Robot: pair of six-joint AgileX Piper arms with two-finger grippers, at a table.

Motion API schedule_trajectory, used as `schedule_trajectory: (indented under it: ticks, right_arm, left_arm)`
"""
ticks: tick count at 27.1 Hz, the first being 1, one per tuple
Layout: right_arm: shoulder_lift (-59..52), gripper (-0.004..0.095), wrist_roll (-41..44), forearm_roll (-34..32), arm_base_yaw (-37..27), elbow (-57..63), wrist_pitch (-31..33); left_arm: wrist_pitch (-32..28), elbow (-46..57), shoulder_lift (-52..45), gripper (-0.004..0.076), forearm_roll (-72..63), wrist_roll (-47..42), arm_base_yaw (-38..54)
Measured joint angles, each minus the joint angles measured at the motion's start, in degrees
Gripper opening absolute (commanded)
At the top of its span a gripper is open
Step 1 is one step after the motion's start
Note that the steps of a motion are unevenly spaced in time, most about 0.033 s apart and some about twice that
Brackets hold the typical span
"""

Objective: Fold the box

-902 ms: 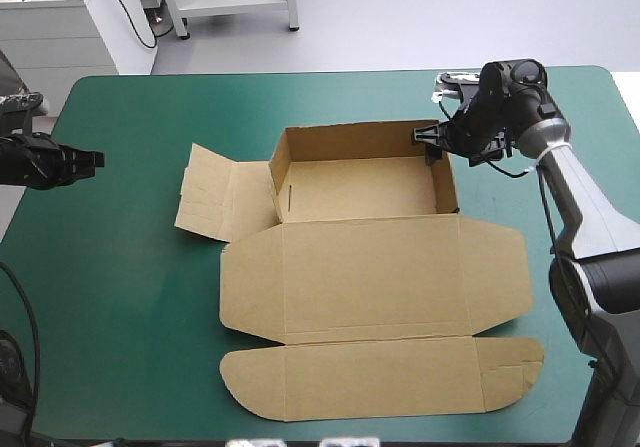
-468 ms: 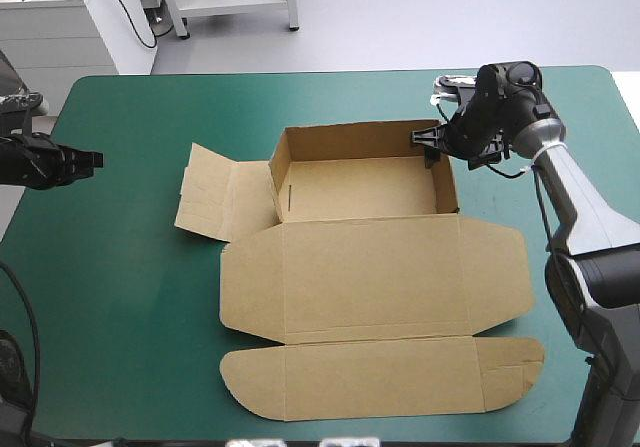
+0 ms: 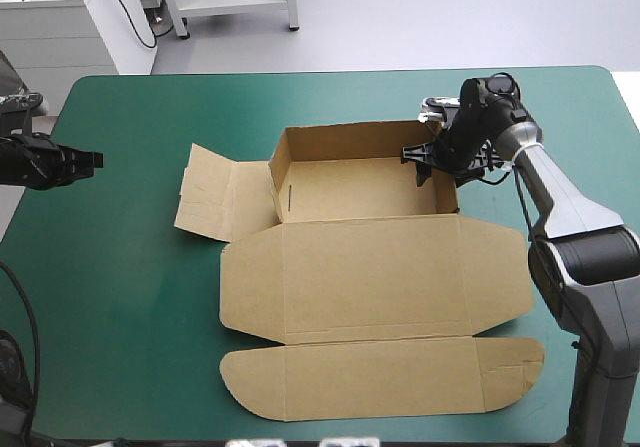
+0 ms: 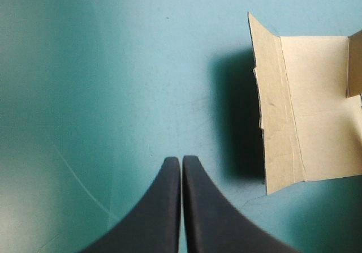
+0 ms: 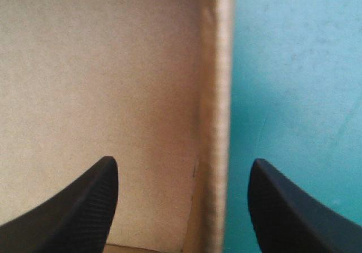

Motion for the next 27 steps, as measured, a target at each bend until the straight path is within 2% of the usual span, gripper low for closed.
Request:
schedule_trajectory:
  ticks: [2, 5, 6, 14, 21, 24, 27]
  right_arm:
    - [0.0, 0.0388, -0.6, 0.2, 0.0, 0.0, 0.0]
    - [0.0, 0.0101, -0.9, 0.2, 0.0, 0.0, 0.0]
    - [0.0, -0.0027, -0.9, 0.2, 0.0, 0.0, 0.0]
    - [0.0, -0.0006, -4.0, -0.3, 0.0, 0.0, -0.2]
    - [-0.6, -0.0006, -9.9, -0.2, 0.0, 0.0, -0.2]
    - [-3.2, -0.0006, -10.6, -1.0, -0.1, 0.1, -0.2]
    - [-10.3, -0.0021, -11.6, -0.9, -0.8, 0.1, 0.0]
  left_arm:
    - [0.0, 0.0, 0.0, -0.0008, 0.0, 0.0, 0.0]
    - [0.0, 0.0, 0.0, -0.0008, 0.1, 0.0, 0.0]
    - [0.0, 0.0, 0.0, -0.0008, 0.1, 0.0, 0.0]
    - [0.0, 0.0, 0.0, -0.0008, 0.1, 0.2, 0.0]
    - [-1.0, 0.0, 0.0, -0.0008, -1.8, 0.4, 0.0]
    - [-2.6, 0.0, 0.0, -0.0008, -5.2, 0.4, 0.0]
    - [-4.7, 0.0, 0.1, -0.0008, -6.4, 0.4, 0.0]
